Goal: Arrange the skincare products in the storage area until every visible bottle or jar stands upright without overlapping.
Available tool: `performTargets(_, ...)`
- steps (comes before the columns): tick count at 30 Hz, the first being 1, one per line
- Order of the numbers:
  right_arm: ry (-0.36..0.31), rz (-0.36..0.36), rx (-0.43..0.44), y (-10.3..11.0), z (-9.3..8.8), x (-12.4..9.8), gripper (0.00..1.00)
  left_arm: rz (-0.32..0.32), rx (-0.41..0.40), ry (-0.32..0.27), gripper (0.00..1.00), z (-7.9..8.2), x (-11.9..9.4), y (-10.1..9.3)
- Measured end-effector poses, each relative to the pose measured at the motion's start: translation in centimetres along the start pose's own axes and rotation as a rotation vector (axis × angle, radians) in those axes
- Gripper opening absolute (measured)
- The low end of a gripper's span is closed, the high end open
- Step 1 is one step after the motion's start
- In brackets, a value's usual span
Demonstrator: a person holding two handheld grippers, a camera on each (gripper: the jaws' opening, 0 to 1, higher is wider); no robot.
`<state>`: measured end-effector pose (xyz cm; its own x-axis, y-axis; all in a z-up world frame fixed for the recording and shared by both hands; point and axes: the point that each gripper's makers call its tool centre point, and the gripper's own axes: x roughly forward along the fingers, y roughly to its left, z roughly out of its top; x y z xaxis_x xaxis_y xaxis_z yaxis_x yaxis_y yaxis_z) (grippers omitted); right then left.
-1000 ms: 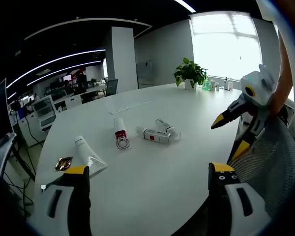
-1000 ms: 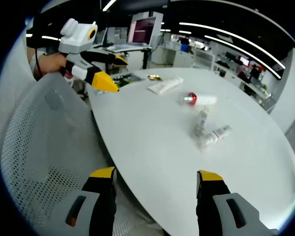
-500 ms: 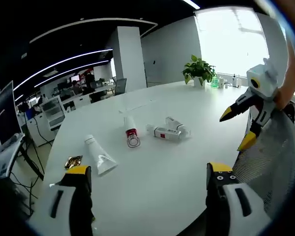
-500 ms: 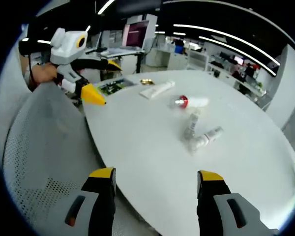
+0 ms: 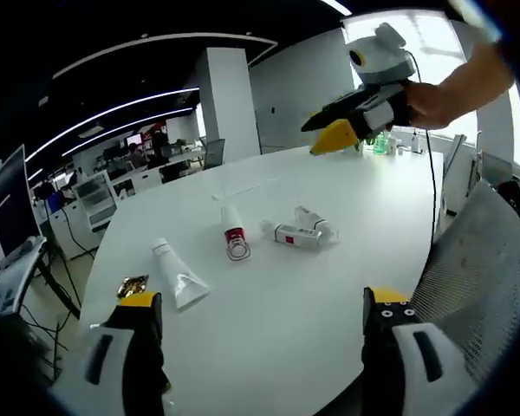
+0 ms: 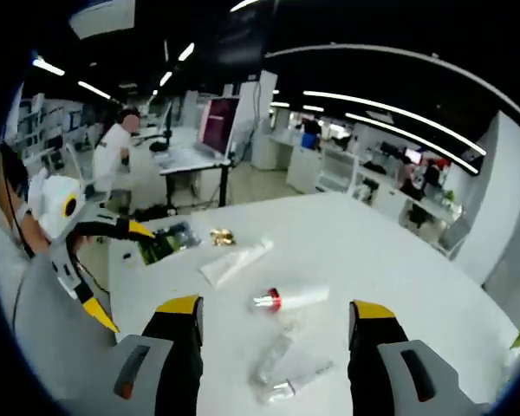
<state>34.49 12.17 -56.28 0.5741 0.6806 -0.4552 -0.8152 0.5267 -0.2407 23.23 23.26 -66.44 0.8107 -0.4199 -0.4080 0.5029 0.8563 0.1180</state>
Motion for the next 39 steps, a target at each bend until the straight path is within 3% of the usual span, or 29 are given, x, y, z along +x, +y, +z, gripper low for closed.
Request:
performTargets(3, 0.025, 0.077, -0.118, -0.4, 1.9, 1.8, 0.70, -0.007, -0.020, -0.040, 0.92, 0.7, -0.1, -0.1)
performTargets(6, 0.050, 0.156, -0.203, -0.5, 3.6, 3.3, 0.67, 0.005, 0.007, -0.021, 0.91, 0.5, -0.1, 0.0)
performTargets(8, 0.033, 0.201, -0.273, -0.7, 5.3, 4.2, 0.66, 0.007, 0.012, -0.020, 0.92, 0.5, -0.1, 0.0)
performTargets(14, 0.113, 0.375, -0.427, -0.6, 6.8, 7.4, 0.69, 0.020, 0.023, -0.017, 0.91, 0.5, -0.2, 0.2)
performTargets(16, 0.158, 0.412, -0.475, -0.4, 6.3, 8.2, 0.69, 0.014, 0.064, -0.010, 0.91, 0.5, -0.1, -0.1)
performTargets(19, 0.228, 0.463, -0.647, 0.1, 4.6, 10.0, 0.69, 0.015, 0.087, -0.007, 0.89, 0.5, -0.2, -0.2)
performTargets(23, 0.300, 0.565, -0.802, 1.7, 2.5, 11.9, 0.70, 0.023, 0.068, -0.017, 0.89, 0.6, -0.3, 0.1)
performTargets(25, 0.364, 0.560, -0.879, 1.4, 1.5, 13.3, 0.72, 0.019, 0.049, -0.033, 0.90, 0.8, -0.3, 0.1)
performTargets(39, 0.417, 0.796, -1.256, 5.0, -1.2, 21.2, 0.66, 0.045, 0.057, -0.030, 0.89, 0.8, -0.3, 0.6)
